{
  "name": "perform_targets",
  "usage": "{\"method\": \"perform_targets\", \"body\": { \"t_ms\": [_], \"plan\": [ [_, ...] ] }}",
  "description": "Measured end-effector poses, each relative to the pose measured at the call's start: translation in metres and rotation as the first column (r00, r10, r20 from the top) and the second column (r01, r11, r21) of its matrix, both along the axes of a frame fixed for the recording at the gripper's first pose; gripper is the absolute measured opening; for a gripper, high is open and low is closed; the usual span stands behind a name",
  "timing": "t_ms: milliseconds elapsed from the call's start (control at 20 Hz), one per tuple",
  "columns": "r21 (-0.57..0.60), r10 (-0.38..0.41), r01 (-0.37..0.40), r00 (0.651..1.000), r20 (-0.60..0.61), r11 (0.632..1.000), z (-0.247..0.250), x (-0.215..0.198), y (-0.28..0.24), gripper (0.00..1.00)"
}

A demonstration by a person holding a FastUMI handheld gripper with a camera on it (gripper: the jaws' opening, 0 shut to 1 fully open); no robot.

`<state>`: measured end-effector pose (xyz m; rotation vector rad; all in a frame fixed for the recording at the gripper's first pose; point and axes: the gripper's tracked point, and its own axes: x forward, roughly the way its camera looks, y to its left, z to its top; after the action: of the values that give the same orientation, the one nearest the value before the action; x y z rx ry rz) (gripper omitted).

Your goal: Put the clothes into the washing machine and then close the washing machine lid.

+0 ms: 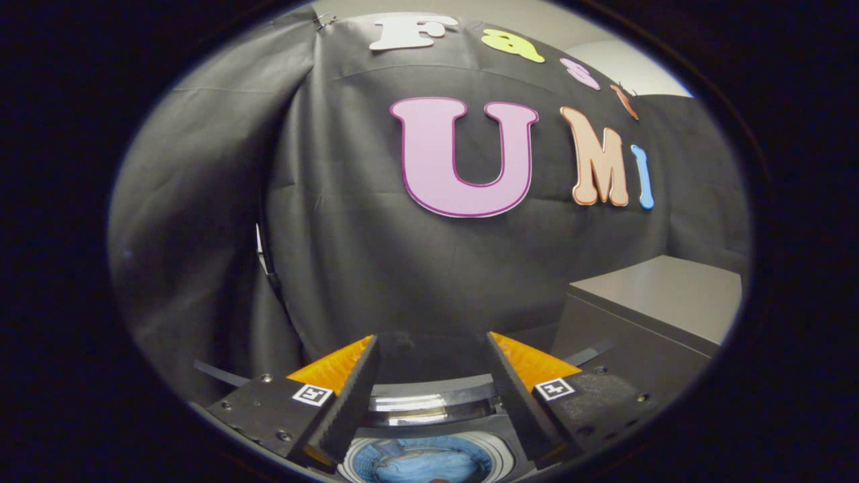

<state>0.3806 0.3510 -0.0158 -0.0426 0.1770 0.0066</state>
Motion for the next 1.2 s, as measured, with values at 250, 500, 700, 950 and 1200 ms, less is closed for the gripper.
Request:
{"method": "perform_targets", "body": {
  "t_ms": [250,500,700,950,1200],
  "plan": [
    [-0.003,-0.002,0.002,1.000,-0.006,1.000,-0.009,-0.018,-0.003,0.94],
    [0.076,0.038,-0.031,0.996,-0.083,0.997,-0.048,-0.038,0.002,0.95],
    [0.107,0.075,-0.066,0.994,-0.078,0.992,-0.057,-0.068,0.011,0.96],
    [0.048,0.077,-0.074,0.995,-0.061,0.996,-0.057,-0.103,0.003,0.96],
    [0.003,0.101,-0.101,0.992,-0.070,0.995,-0.065,-0.138,-0.001,0.96]
  ]
}}
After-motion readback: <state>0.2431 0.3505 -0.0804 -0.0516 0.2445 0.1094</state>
